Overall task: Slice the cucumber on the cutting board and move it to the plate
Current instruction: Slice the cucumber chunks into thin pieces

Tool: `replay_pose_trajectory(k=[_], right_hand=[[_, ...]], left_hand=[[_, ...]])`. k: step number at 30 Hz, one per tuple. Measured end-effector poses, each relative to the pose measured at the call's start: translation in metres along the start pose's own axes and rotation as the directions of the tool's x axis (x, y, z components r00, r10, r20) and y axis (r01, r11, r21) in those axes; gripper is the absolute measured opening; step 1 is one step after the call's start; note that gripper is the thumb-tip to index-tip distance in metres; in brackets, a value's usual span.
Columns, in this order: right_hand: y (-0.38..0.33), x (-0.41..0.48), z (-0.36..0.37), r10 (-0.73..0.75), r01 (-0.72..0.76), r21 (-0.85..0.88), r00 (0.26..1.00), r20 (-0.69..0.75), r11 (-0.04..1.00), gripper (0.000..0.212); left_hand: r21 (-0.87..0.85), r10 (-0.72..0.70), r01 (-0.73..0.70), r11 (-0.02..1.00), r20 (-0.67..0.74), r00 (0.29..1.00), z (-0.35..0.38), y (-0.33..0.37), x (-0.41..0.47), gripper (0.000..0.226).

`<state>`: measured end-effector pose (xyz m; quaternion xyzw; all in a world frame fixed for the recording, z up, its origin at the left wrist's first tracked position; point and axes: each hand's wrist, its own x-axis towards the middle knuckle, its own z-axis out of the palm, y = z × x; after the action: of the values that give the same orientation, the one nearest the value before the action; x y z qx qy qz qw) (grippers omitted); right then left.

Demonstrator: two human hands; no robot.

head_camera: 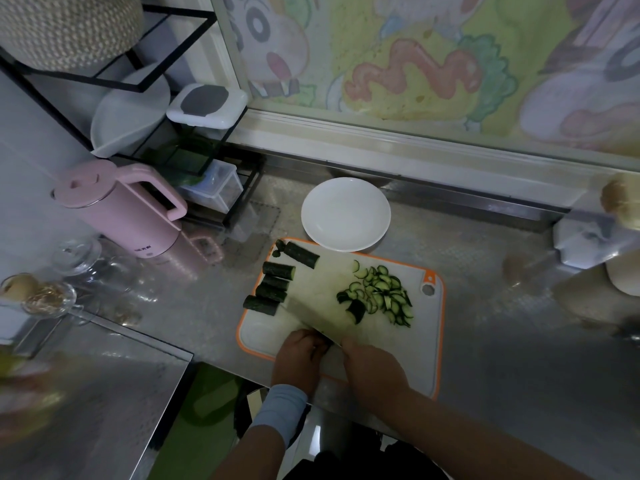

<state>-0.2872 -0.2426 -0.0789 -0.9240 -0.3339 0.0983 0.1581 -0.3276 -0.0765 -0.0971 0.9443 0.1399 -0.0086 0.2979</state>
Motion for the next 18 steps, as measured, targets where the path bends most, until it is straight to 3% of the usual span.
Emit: replay_pose_trajectory(k=[4,7,10,12,15,18], right_hand=[[0.006,-0.019,-0.01,-0.02,0.017,-0.077,0.999,-0.027,0.997,0.037],[0.011,-0.027,-0.019,0.024,-0.027,-0.103,0.999,-0.026,0.994,0.025],[0.009,-0.031,-0.029,0.056,-0.056,-0.008,0.996,0.07,0.998,0.038],[0.009,-0.029,-0.028,0.042,-0.047,0.049,0.994,0.098,0.998,0.036],[0.005,-0.024,-0.021,0.035,-0.037,0.026,0.994,0.101,0.999,0.03],[0.009,-0.014,-0.001,-0.009,0.005,0.027,0.992,0.124,1.0,0.047]], left_hand=[[-0.008,-0.007,0.007,1.0,-0.007,1.0,0.0,0.0,0.0,0.008],[0.005,0.023,-0.023,1.0,-0.026,0.999,0.0,0.0,0.0,0.011],[-0.001,0.019,-0.019,1.0,-0.05,0.999,0.0,-0.001,-0.001,0.013],[-0.004,0.005,-0.005,1.0,-0.043,0.999,0.001,-0.001,-0.001,0.007],[-0.001,-0.006,0.006,1.0,-0.02,1.0,0.003,-0.002,-0.001,0.004],[-0.05,-0.014,0.012,0.999,-0.034,0.999,0.004,-0.004,0.0,0.005]])
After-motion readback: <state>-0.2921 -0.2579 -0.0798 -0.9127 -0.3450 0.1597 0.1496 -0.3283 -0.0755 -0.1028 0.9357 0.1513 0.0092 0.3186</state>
